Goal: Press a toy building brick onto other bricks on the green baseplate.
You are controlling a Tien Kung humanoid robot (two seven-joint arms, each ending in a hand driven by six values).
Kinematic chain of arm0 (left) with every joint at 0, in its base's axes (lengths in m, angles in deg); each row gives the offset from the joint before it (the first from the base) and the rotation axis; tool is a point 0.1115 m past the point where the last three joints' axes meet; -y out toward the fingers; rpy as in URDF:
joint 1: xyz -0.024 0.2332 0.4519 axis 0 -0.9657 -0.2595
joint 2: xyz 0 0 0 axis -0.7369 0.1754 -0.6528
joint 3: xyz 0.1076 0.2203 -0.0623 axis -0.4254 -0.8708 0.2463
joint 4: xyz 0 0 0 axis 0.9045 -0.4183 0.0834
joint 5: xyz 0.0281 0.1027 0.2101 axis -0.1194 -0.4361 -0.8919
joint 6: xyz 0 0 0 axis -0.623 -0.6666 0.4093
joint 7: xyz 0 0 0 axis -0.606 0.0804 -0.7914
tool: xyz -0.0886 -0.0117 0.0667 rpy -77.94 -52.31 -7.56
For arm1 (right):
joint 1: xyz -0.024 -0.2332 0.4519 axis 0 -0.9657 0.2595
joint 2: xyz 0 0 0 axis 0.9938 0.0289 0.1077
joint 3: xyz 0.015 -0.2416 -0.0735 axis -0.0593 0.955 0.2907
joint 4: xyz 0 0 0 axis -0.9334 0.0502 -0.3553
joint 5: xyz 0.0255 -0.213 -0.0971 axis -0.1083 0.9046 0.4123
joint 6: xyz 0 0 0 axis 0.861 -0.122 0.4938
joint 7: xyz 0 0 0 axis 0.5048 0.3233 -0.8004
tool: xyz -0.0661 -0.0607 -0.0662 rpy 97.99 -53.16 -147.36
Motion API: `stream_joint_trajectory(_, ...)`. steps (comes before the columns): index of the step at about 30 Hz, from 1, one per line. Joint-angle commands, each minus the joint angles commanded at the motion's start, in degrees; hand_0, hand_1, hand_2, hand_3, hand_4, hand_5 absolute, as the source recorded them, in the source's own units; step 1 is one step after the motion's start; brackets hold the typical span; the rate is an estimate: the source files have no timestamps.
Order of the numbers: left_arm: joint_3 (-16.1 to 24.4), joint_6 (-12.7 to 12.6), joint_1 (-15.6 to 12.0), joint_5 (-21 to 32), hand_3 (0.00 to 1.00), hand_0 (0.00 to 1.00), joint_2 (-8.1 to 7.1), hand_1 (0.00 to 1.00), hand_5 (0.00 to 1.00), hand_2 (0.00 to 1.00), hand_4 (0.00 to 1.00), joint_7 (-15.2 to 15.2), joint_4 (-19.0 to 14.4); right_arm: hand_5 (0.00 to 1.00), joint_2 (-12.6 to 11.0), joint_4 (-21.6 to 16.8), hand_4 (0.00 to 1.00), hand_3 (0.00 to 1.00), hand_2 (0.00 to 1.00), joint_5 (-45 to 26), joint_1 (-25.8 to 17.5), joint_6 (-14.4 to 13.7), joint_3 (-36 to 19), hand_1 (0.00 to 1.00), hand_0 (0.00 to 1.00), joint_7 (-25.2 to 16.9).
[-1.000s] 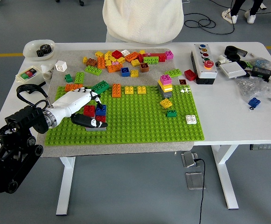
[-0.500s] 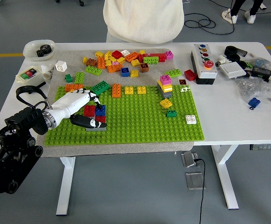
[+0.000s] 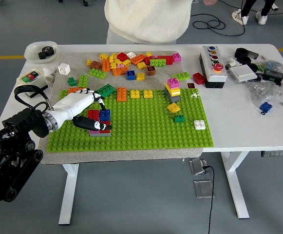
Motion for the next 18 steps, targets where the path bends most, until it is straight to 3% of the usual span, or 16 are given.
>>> stream_joint_trajectory(10,3.3,0.8,0.1,0.0,0.609,0.998,-0.08,0.936,0.661,0.852,0.998,-0.6,-4.5,0.52,0.1,0.0,0.869,0.606,0.684,0.1,0.0,0.0,0.1,0.642,0.751,0.0)
stream_joint_trajectory(11,3.8,0.5,0.0,0.0,0.717,0.998,-0.05,0.882,0.668,0.829,0.998,-0.7,-4.8,0.519,0.1,0.0,0.868,0.605,0.684,0.1,0.0,0.0,0.1,0.642,0.751,0.0)
stream_joint_trajectory(16,7.7,-2.6,-0.8,0.0,0.717,0.998,0.26,0.882,0.668,0.829,0.998,-0.4,-6.2,0.519,0.1,0.0,0.868,0.605,0.684,0.3,0.0,0.0,0.1,0.642,0.751,0.0)
stream_joint_trajectory(18,9.2,-3.3,-1.2,0.0,0.76,0.998,0.38,0.857,0.67,0.815,0.998,-0.2,-6.8,0.519,0.1,0.0,0.868,0.605,0.685,0.4,0.0,0.0,0.1,0.642,0.751,0.0)
